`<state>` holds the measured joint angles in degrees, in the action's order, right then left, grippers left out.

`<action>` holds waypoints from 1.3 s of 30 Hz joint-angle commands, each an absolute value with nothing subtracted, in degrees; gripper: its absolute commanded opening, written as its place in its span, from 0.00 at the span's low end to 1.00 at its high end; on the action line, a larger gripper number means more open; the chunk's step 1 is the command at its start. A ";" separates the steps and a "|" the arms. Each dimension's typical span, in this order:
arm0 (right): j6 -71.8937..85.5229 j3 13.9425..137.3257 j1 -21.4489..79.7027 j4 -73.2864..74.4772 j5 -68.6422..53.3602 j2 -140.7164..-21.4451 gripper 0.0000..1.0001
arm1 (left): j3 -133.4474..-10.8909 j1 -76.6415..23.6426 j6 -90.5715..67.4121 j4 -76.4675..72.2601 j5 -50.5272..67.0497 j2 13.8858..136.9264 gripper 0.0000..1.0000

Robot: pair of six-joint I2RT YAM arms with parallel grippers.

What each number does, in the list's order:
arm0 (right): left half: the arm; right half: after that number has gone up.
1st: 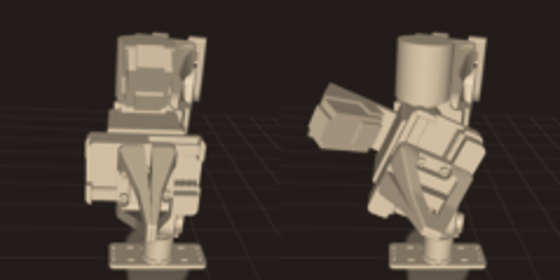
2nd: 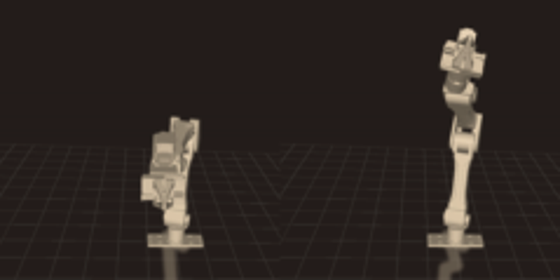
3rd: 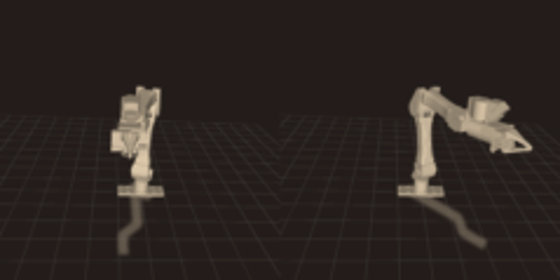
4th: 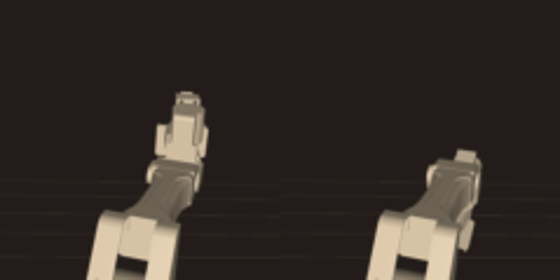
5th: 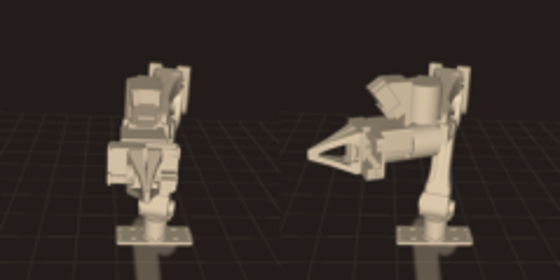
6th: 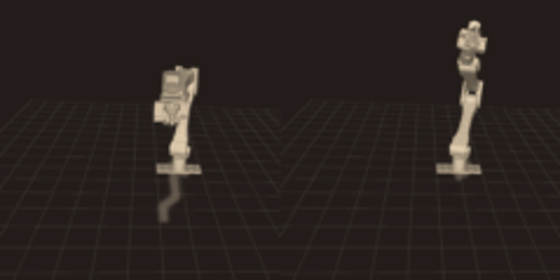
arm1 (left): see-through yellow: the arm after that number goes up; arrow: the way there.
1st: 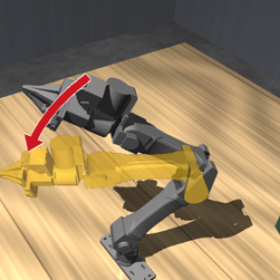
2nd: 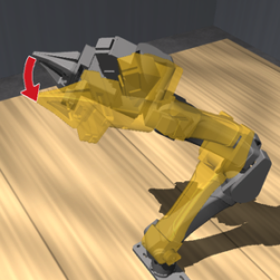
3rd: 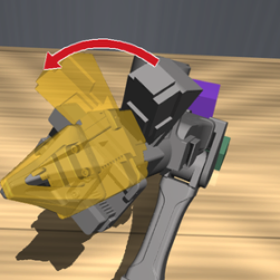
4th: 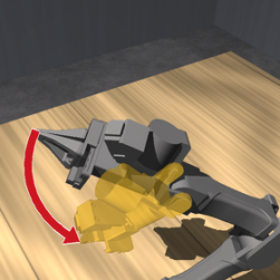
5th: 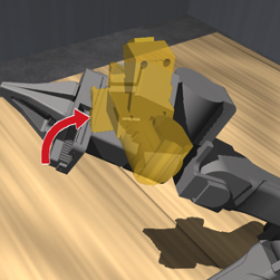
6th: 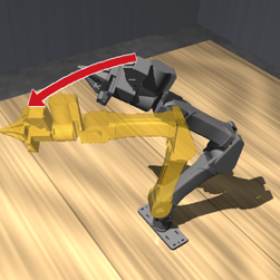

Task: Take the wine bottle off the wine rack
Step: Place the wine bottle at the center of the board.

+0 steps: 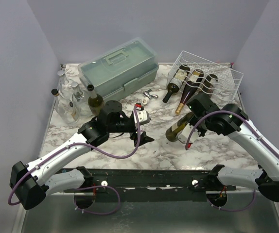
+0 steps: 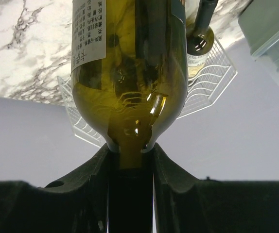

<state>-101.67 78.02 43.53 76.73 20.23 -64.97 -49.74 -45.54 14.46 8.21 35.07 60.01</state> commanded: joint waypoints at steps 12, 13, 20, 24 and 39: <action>-125.67 74.44 43.97 74.59 22.48 -62.03 0.00 | -49.31 -45.70 15.07 7.65 37.09 61.08 0.99; -126.77 74.24 43.96 74.26 22.41 -62.00 0.00 | -49.31 -45.75 15.14 7.65 37.09 61.00 0.99; -133.34 69.69 44.20 71.56 23.19 -59.68 0.00 | -49.31 -45.95 15.20 7.65 37.10 61.17 0.99; -134.74 68.34 44.50 71.19 23.54 -59.04 0.00 | -49.31 -45.96 15.21 7.65 37.15 61.11 0.99; -137.29 68.16 45.59 70.41 22.50 -60.76 0.01 | -49.31 -45.96 15.17 7.60 37.73 61.78 0.99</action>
<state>-118.63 67.16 44.77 72.66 20.38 -60.47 -49.74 -45.76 14.48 8.21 35.44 60.99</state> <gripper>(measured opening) 0.344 0.987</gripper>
